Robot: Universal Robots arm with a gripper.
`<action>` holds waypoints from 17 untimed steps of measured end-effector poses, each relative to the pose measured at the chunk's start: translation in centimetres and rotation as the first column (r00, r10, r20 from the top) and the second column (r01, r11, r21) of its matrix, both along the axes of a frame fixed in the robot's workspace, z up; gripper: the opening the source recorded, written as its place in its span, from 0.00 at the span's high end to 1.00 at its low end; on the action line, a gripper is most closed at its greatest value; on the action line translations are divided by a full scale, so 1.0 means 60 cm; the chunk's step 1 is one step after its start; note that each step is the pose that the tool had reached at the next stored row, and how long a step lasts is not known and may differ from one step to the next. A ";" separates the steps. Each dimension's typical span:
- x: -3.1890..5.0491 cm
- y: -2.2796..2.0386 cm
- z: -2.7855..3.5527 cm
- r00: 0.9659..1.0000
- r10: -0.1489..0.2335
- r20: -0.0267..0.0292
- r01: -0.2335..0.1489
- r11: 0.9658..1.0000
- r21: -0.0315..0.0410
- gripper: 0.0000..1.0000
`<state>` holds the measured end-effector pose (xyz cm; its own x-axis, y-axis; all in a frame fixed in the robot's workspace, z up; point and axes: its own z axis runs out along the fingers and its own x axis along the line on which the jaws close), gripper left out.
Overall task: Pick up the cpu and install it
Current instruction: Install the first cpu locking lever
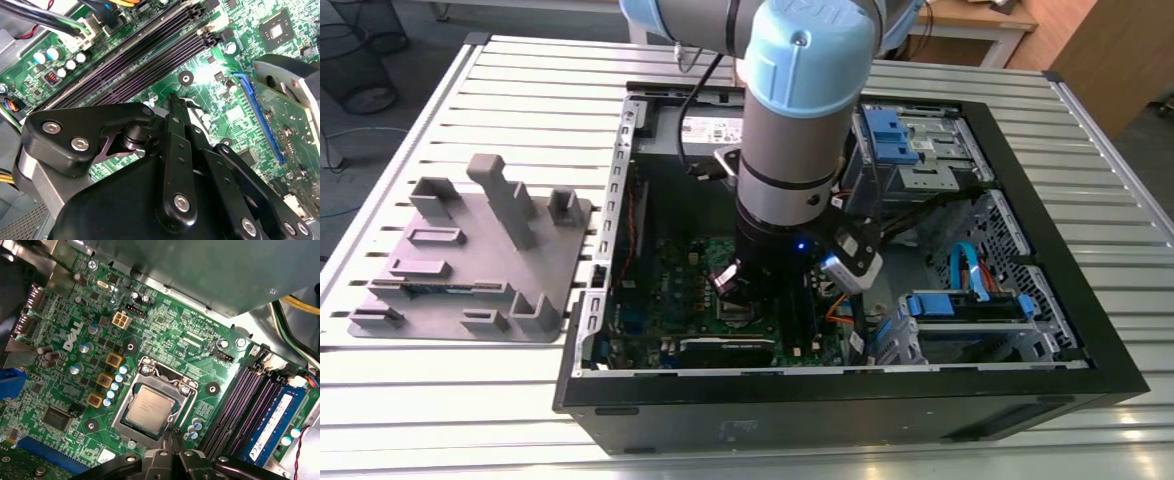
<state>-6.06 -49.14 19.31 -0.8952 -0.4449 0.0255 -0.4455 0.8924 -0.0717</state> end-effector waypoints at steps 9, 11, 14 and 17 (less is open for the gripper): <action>0.007 -0.0030 -0.005 1.000 0.000 0.000 0.000 1.000 0.000 0.89; 0.009 -0.0032 -0.005 1.000 0.000 0.000 0.000 1.000 0.000 0.89; 0.010 -0.0033 -0.006 1.000 0.000 0.000 0.000 1.000 0.000 0.89; 0.011 -0.0033 -0.006 1.000 0.000 0.000 0.000 1.000 0.000 0.89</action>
<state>-5.42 -49.33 18.93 -0.8953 -0.4447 0.0256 -0.4454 0.8925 -0.0717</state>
